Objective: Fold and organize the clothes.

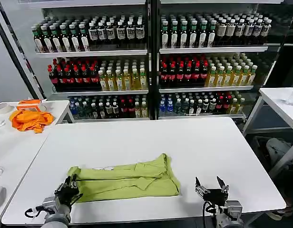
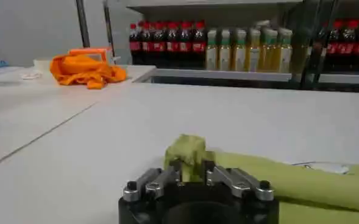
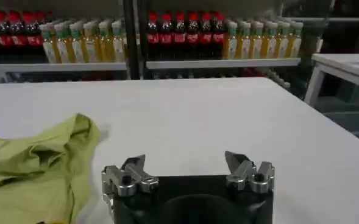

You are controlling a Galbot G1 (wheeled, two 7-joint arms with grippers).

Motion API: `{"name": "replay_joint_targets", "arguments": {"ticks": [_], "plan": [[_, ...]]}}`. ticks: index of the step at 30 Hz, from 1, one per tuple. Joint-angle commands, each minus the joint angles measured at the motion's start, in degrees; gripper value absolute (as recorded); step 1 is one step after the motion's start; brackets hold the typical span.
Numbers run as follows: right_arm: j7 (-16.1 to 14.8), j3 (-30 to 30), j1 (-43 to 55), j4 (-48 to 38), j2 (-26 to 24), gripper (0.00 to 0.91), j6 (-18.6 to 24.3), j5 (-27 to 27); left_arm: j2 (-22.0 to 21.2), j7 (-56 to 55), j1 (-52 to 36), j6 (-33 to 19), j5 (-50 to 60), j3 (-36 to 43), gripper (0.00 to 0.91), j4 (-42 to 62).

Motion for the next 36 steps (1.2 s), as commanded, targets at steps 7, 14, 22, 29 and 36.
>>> {"name": "replay_joint_targets", "arguments": {"ticks": [7, 14, 22, 29, 36], "plan": [[-0.08, -0.02, -0.17, 0.05, -0.16, 0.907, 0.14, -0.03, -5.45, -2.4, -0.75, -1.61, 7.53, 3.96, 0.907, 2.67], [-0.13, 0.48, -0.42, 0.2, -0.47, 0.907, 0.19, 0.03, -5.99, -4.09, -0.81, -2.29, 10.36, 3.79, 0.907, 4.6], [-0.06, 0.02, -0.35, 0.47, -0.25, 0.907, 0.03, -0.11, -6.14, -4.56, -0.76, -3.15, 11.57, 4.26, 0.02, 5.83], [0.01, -0.17, -0.22, 0.79, -0.37, 0.907, -0.26, -0.24, -5.98, -3.66, -1.39, -4.43, 9.1, 4.33, 0.02, 5.67], [0.05, -0.03, -0.62, 1.35, -0.49, 0.907, -0.37, -0.25, -5.91, -3.59, -2.31, -5.1, 7.85, 3.83, 0.02, 7.42]]}}
